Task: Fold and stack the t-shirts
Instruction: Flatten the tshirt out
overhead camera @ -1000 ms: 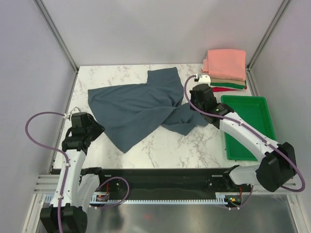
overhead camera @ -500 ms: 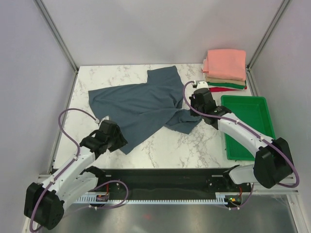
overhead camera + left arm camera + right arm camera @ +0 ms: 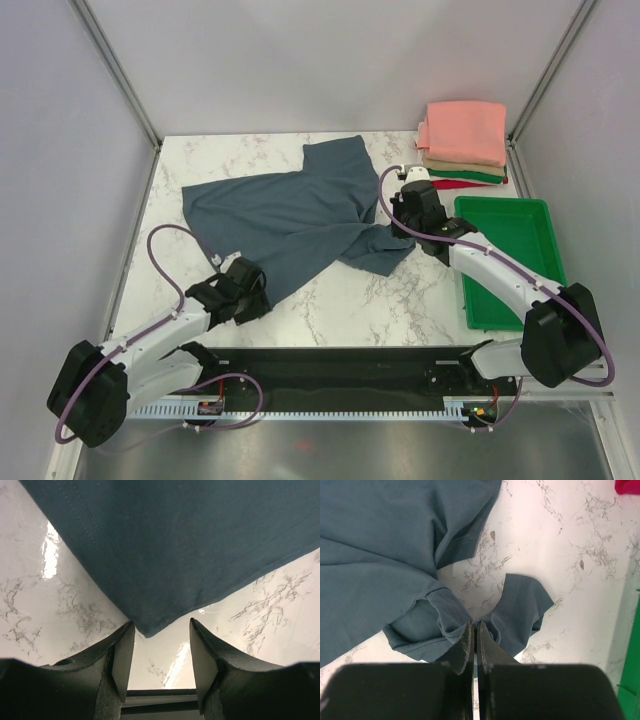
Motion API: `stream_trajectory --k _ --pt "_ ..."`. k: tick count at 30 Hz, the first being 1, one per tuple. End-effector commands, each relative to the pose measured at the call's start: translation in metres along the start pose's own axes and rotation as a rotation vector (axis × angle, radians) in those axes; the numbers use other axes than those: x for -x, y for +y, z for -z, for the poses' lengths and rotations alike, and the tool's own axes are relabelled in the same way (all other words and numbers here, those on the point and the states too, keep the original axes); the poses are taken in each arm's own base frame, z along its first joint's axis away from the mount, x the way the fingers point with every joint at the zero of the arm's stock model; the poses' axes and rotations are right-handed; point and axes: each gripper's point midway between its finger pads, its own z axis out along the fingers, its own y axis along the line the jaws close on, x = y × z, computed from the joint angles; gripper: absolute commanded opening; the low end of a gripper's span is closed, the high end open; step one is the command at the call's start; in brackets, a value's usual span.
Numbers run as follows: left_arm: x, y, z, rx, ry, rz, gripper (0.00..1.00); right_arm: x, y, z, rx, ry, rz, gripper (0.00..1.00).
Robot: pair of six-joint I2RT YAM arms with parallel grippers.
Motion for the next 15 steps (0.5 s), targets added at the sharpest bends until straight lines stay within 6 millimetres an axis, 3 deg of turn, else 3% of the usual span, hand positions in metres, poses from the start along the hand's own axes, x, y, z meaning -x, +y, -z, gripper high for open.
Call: stream_trajectory --k 1,3,5,6,8,9,10,12,14,15 --pt "0.005 -0.001 -0.01 0.024 -0.039 0.038 0.56 0.006 0.001 -0.002 0.015 -0.024 -0.004 0.0" --pt "0.004 0.0 -0.016 0.035 -0.038 0.035 0.54 0.006 0.0 -0.002 0.011 -0.024 -0.007 0.0" --pt "0.004 -0.001 -0.02 0.037 -0.04 0.032 0.46 0.004 0.0 -0.003 0.015 -0.022 -0.005 0.0" --pt "0.005 -0.003 -0.022 0.035 -0.041 0.034 0.26 0.004 0.0 -0.003 0.014 -0.023 -0.009 0.0" --pt "0.007 -0.01 -0.021 0.009 -0.047 0.02 0.14 0.001 0.0 -0.003 0.022 -0.016 -0.01 0.0" --pt "0.013 -0.019 -0.015 -0.026 -0.063 0.005 0.05 0.0 0.002 -0.002 0.03 -0.012 -0.012 0.0" --pt "0.016 -0.023 -0.011 -0.044 -0.072 0.001 0.02 0.0 0.003 -0.001 0.039 -0.014 -0.014 0.0" --pt "0.035 -0.039 0.011 -0.11 -0.134 0.004 0.02 0.008 0.006 0.009 0.06 -0.043 -0.031 0.0" --pt "0.044 -0.039 0.031 -0.107 -0.164 -0.02 0.02 0.023 0.007 0.029 0.078 -0.098 -0.049 0.0" --pt "0.064 -0.051 0.052 -0.133 -0.225 -0.02 0.02 0.03 0.007 0.039 0.083 -0.127 -0.057 0.0"
